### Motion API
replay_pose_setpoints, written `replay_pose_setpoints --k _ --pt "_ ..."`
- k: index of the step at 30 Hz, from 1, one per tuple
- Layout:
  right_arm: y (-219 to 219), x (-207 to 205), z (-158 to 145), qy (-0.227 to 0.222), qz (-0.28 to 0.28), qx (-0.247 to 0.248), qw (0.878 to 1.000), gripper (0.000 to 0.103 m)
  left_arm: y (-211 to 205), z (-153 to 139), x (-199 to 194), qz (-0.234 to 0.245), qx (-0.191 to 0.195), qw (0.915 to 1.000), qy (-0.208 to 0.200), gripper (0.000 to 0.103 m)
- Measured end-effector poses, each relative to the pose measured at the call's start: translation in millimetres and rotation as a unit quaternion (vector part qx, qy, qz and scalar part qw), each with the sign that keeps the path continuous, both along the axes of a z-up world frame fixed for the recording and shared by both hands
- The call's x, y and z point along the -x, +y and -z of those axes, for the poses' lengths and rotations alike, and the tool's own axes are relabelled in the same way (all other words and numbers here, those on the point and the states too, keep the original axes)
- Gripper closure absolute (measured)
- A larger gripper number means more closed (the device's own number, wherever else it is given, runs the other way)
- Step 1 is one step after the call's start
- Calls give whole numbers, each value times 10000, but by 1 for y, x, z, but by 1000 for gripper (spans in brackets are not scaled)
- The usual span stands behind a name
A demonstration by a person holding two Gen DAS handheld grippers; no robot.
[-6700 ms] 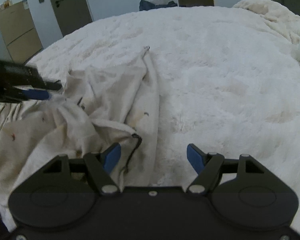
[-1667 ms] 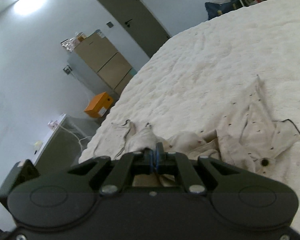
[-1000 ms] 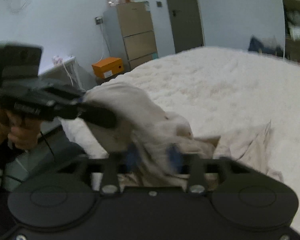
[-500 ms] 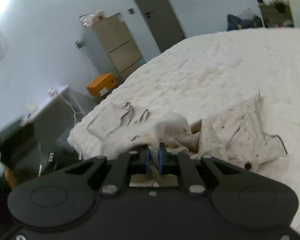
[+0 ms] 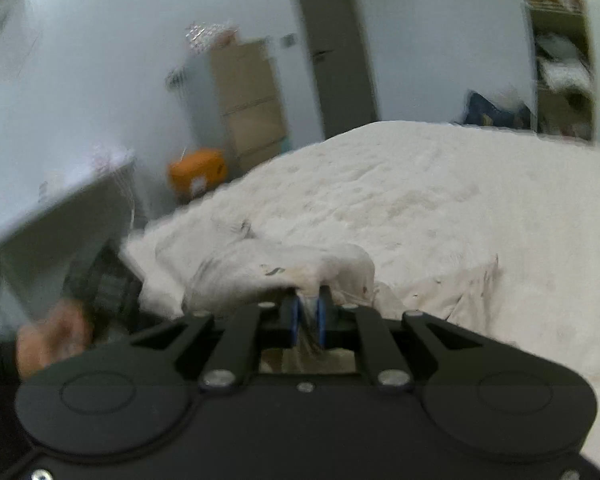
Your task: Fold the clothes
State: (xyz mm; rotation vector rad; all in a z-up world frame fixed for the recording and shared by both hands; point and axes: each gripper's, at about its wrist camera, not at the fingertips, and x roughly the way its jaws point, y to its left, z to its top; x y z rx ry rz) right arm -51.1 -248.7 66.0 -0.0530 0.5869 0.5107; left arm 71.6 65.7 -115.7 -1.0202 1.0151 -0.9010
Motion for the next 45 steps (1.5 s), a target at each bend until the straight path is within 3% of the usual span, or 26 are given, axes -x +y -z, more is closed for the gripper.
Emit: replay_pose_setpoints --k 1,2,3,4,10,13,15,18,20,22,25,27,28,29,31,32,33,34,36,37,38,40,42,44,45 --pt "6 4 6 51 -150 141 9998 94 3 4 -3 -64 -106 9999 71 51" --pt "12 8 13 101 -298 279 9991 94 5 8 -5 -111 -309 9994 110 81" --pt "17 12 18 151 -431 358 9983 94 4 10 -6 -124 -595 9981 93 100" --pt "23 19 27 214 -658 431 9967 93 2 10 -6 -115 -739 9972 40 103" --pt "54 54 67 548 -1926 897 9756 74 -7 -3 7 -37 -1183 9914 -562 103" --pt "43 54 51 421 -2294 925 9680 74 -8 -29 13 122 -1387 9832 -1178 103" --pt "32 47 32 212 -2269 1002 9685 73 -12 -53 20 372 -1612 9701 -1778 103" --pt "19 13 -1 -293 -2056 1178 9711 59 -19 -77 34 714 -2027 9440 -2505 103" --pt "19 -19 -12 -691 -2023 1571 9642 53 -24 -86 44 1003 -2208 9263 -2885 103" --pt "29 -44 -9 -856 -2447 2044 9439 45 -27 -90 51 1208 -2311 9141 -3105 103" --pt "44 -66 4 -906 -3252 2550 9061 44 -30 -93 62 1377 -2521 8975 -3346 103" --pt "62 -78 16 -1058 -4069 3055 8544 44 -33 -96 71 1549 -2680 8839 -3506 103" --pt "65 -81 18 -1081 -4230 3133 8433 44 -34 -98 76 1635 -2758 8767 -3585 103" --pt "78 -87 22 -1086 -4682 3280 8133 44 -34 -98 80 1723 -2824 8703 -3649 103" --pt "91 -88 26 -1066 -4969 3336 7940 44 -36 -98 88 1878 -2902 8616 -3718 103" --pt "104 -91 29 -979 -5298 3422 7699 44 -36 -96 88 1896 -2921 8604 -3720 103" --pt "109 -90 31 -915 -5408 3471 7607 45 -36 -96 88 1914 -2937 8598 -3713 103" --pt "115 -90 32 -850 -5520 3521 7510 51 -36 -95 86 1924 -2934 8604 -3695 103" --pt "133 -85 44 -522 -5854 3764 7162 76 -36 -91 85 1900 -2939 8626 -3652 103" --pt "137 -86 45 -368 -5856 3887 7104 99 -37 -89 84 1877 -2946 8637 -3634 103" --pt "142 -87 46 -219 -5854 4005 7046 99 -36 -87 83 1837 -2950 8652 -3614 103" --pt "144 -86 46 -153 -5787 4126 7033 100 -29 -86 83 1670 -3005 8673 -3601 101" --pt "140 -95 32 -459 -5256 3888 7553 100 -28 -82 83 1577 -3138 8636 -3617 96" --pt "133 -107 16 -620 -4686 3602 8042 100 -29 -74 87 1527 -3214 8633 -3579 65" --pt "128 -110 9 -721 -4465 3532 8190 100 -31 -70 90 1516 -3216 8638 -3570 57"
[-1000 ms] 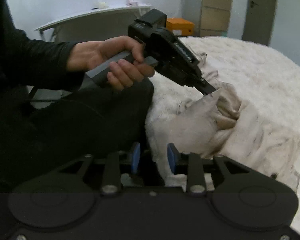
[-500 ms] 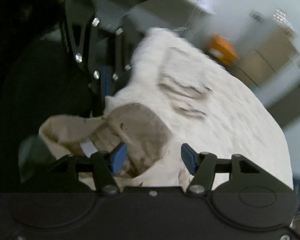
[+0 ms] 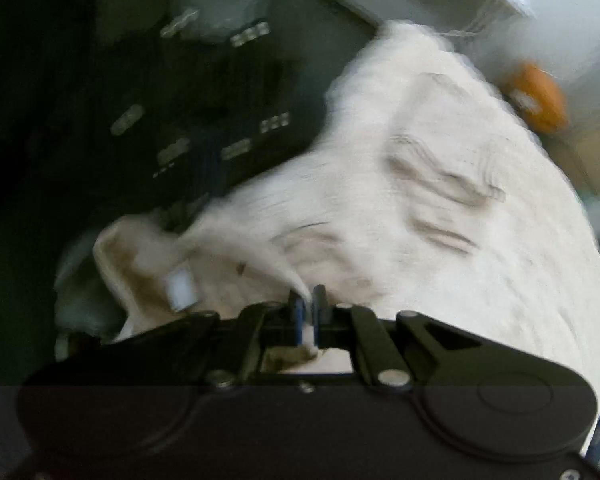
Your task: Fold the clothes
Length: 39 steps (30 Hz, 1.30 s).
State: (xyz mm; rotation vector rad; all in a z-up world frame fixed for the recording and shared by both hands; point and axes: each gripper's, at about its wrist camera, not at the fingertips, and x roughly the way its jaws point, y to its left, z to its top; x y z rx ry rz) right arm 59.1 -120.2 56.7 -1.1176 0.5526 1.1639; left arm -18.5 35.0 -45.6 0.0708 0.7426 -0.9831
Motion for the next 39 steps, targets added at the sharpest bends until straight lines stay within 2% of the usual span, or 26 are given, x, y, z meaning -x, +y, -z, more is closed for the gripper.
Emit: replay_pose_setpoints --k 1,3,4,5,7,9,12,15,16,17,18,19,20,23,24,25,26,28,30,31,32,34,36,39 --pt "-3 -3 -5 -73 147 -105 9998 101 -3 3 3 16 23 10000 -19 47" --pt "-17 -6 -22 -389 586 -384 9968 101 -14 9 12 58 -6 9999 -134 43" --pt "-24 -7 -31 -542 798 -519 9940 101 -20 10 14 7 -59 9998 -203 34" --pt "-26 -7 -34 -600 870 -559 9928 101 -24 11 15 -53 -122 9996 -260 32" --pt "-34 -7 -41 -713 1083 -678 9892 101 -32 15 15 -197 -277 9989 -332 32" --pt "-46 2 -49 -887 1272 -784 9848 101 -40 17 14 -472 -589 9953 -607 34" --pt "-59 14 -54 -1143 1492 -861 9784 101 -34 8 15 -815 -531 9910 -917 35" --pt "-74 25 -73 -1318 1996 -1222 9632 101 -32 1 10 -707 -237 9952 -634 35" --pt "-75 24 -74 -1331 2197 -1393 9564 101 -40 3 8 -590 -306 9957 -641 38" --pt "-77 24 -74 -1343 2394 -1560 9488 101 -49 4 6 -496 -410 9958 -647 55" --pt "-81 25 -75 -1370 2551 -1682 9423 101 -57 7 3 -438 -574 9953 -650 67" --pt "-85 26 -76 -1401 2711 -1802 9351 101 -66 10 0 -380 -738 9944 -653 90" --pt "-93 28 -76 -1515 2968 -1894 9236 101 -72 9 -3 -377 -813 9937 -676 97" --pt "-122 33 -84 -1624 3629 -2268 8891 102 -75 -13 -15 -629 -585 9927 -842 98" --pt "-137 37 -90 -1698 3887 -2473 8712 102 -71 -21 -17 -693 -468 9925 -889 98" --pt "-148 39 -96 -1725 4073 -2657 8566 102 -65 -39 -22 -804 -325 9909 -1032 98" --pt "-153 38 -98 -1732 4167 -2754 8488 102 -57 -64 -29 -954 -182 9872 -1263 98" --pt "-170 38 -113 -1741 4475 -3117 8199 102 -49 -96 -39 -1142 -37 9816 -1527 99" --pt "-184 36 -139 -1899 4655 -3491 7908 102 -40 -146 -54 -1373 123 9716 -1925 99" --pt "-186 37 -143 -1934 4657 -3515 7888 102 -40 -162 -57 -1422 135 9681 -2058 99" --pt "-188 37 -164 -2147 4628 -3653 7786 102 -40 -184 -62 -1460 143 9637 -2232 99" --pt "-192 39 -183 -2299 4623 -3750 7699 102 -42 -228 -71 -1531 149 9536 -2587 99" --pt "-194 43 -214 -2600 4596 -3937 7524 102 -49 -274 -78 -1559 118 9425 -2952 99" --pt "-199 49 -257 -2907 4610 -4227 7241 102 -56 -322 -81 -1609 230 9324 -3228 99"
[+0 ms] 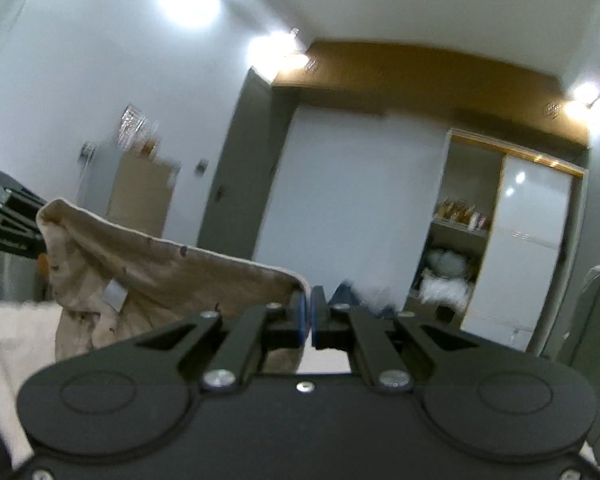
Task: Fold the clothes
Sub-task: 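Hold the shirt up with both tools and shake it open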
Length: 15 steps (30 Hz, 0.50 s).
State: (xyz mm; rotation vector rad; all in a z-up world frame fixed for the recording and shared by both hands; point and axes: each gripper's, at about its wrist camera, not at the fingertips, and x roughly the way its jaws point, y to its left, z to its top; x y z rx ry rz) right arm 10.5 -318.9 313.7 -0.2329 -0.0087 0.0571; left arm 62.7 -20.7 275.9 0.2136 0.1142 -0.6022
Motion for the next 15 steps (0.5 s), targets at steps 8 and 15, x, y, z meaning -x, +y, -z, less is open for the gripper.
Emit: replay_pose_setpoints --k 8,15 --pt "-9 20 -62 -624 239 124 9977 102 -12 -95 11 -39 210 9977 -636 99" --pt "-11 25 -88 -753 312 232 9964 102 -16 -127 22 8 -11 9963 -854 99"
